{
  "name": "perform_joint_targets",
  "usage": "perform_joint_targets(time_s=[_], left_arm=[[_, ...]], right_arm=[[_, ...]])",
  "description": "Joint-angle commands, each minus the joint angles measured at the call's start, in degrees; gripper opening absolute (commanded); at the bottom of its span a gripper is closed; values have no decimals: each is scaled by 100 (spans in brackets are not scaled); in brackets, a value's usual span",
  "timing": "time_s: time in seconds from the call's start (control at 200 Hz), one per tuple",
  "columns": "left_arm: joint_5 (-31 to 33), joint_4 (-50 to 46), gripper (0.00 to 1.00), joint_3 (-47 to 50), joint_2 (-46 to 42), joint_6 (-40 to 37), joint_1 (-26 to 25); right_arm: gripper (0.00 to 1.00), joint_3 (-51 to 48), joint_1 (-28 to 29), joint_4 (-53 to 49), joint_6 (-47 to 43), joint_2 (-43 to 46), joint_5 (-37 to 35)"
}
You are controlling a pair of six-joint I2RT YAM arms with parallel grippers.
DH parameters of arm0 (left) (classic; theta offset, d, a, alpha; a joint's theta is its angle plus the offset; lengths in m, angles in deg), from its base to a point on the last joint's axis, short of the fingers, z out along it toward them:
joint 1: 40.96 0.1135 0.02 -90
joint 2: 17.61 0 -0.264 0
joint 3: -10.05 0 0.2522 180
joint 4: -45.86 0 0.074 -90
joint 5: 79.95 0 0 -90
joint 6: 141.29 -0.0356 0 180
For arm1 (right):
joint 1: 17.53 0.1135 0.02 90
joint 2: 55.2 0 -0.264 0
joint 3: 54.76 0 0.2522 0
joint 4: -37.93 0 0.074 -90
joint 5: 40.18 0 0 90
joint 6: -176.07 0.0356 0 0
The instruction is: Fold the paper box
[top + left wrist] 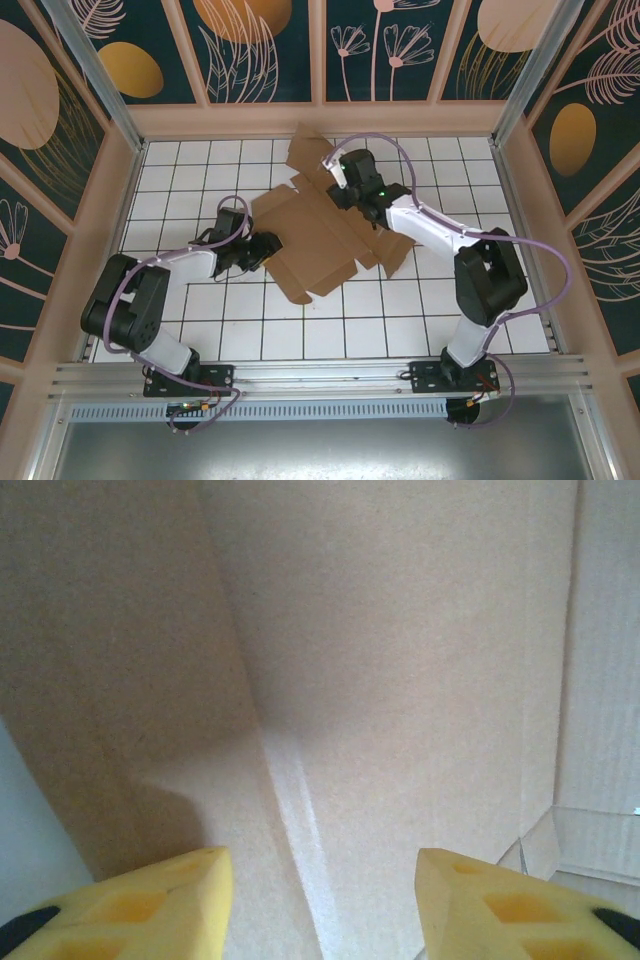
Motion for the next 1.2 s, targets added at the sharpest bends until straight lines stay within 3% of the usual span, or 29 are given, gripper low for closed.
perform_joint_targets(time_s=[0.0, 0.12, 0.255, 0.415, 0.51, 0.636, 0.856, 1.056, 1.191], left_arm=[[17, -340, 55, -375, -296, -288, 37], [-37, -769, 61, -774, -192, -611, 34], [346, -1526, 66, -1231, -247, -1079, 36], [429, -1710, 69, -1413, -91, -1256, 37], [381, -1764, 69, -1457, 134, -1267, 31], [378, -1784, 69, -1491, 222, -1246, 36], [326, -1775, 69, -1574, 104, -1271, 37], [447, -1895, 71, -1545, -69, -1404, 36], [468, -1881, 72, -1432, -186, -1450, 41]], right_arm=[[58, -274, 111, -347, 543, 211, 1031], [59, -420, -353, -80, 1213, 534, 2223], [67, -761, -1090, 316, 2015, 1010, 2815], [74, -964, -1767, 357, 2404, 1058, 2440], [78, -1007, -2210, 348, 2571, 838, 2752], [84, -872, -2413, 57, 2538, 405, 2021], [85, -596, -2510, -288, 2296, -440, 1086], [89, -215, -3015, -514, 2109, -1012, 1537], [89, -124, -3322, -558, 2087, -1170, 2801]])
